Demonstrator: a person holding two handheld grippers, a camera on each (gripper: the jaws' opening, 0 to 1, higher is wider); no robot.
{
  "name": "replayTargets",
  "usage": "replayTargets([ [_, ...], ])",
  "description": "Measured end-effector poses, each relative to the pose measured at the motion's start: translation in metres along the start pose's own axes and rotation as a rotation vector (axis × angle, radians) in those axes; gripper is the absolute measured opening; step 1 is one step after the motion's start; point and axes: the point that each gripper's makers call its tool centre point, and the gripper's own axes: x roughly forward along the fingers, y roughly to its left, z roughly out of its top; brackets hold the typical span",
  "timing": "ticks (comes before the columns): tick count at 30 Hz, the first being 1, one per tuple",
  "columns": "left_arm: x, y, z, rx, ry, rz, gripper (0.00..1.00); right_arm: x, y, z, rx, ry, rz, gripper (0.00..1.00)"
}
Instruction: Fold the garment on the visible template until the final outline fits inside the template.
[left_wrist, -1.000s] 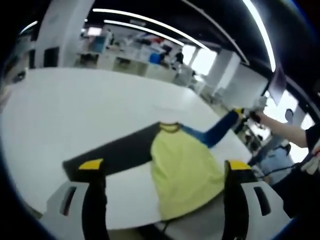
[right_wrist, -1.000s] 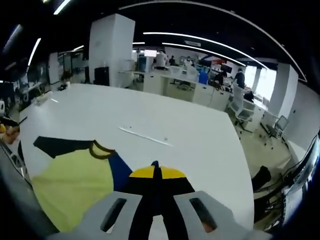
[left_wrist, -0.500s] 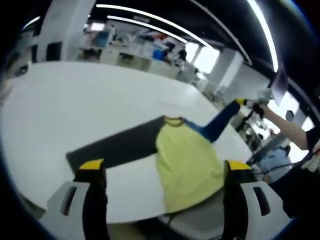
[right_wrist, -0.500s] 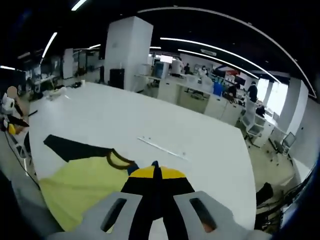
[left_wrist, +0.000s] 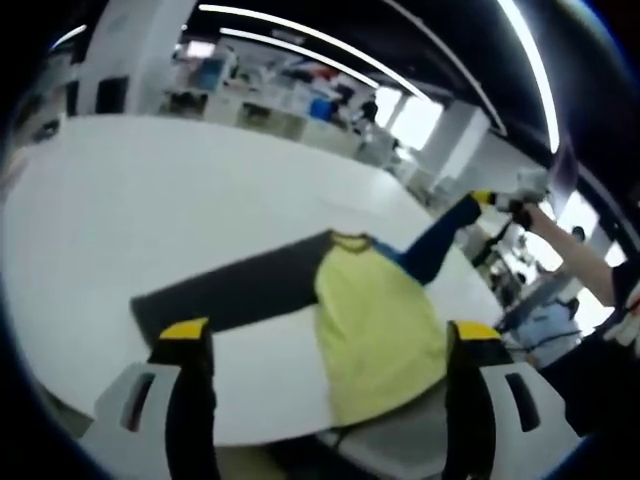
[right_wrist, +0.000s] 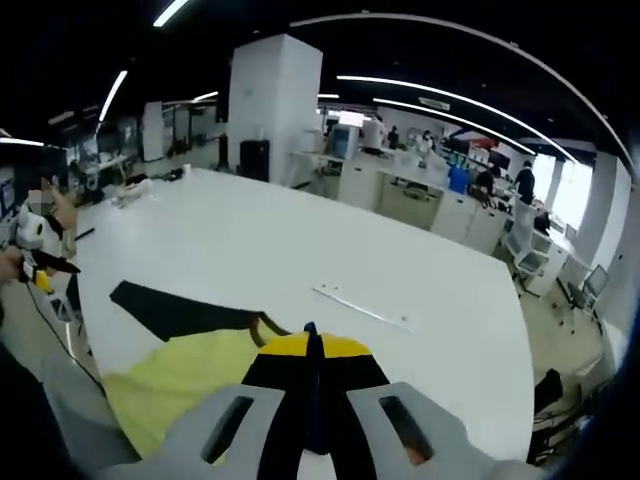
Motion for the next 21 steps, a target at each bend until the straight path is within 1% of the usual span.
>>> replayTargets([
  [9, -0.004, 0.007, -0.003, -0.017, -0.003, 0.007, 0.92, 0.017, 0.028, 0.006, 0.01, 0.013, 0.041, 0.02],
  [11, -0.006, 0.009, -0.004, -0.023, -0.006, 0.009, 0.92, 0.02, 0.034, 0.007, 0.0, 0.016, 0.048, 0.02],
  [21, -0.009, 0.018, -0.009, -0.042, -0.003, 0.017, 0.9, 0.04, 0.058, 0.006, -0.005, 0.047, 0.063, 0.02],
])
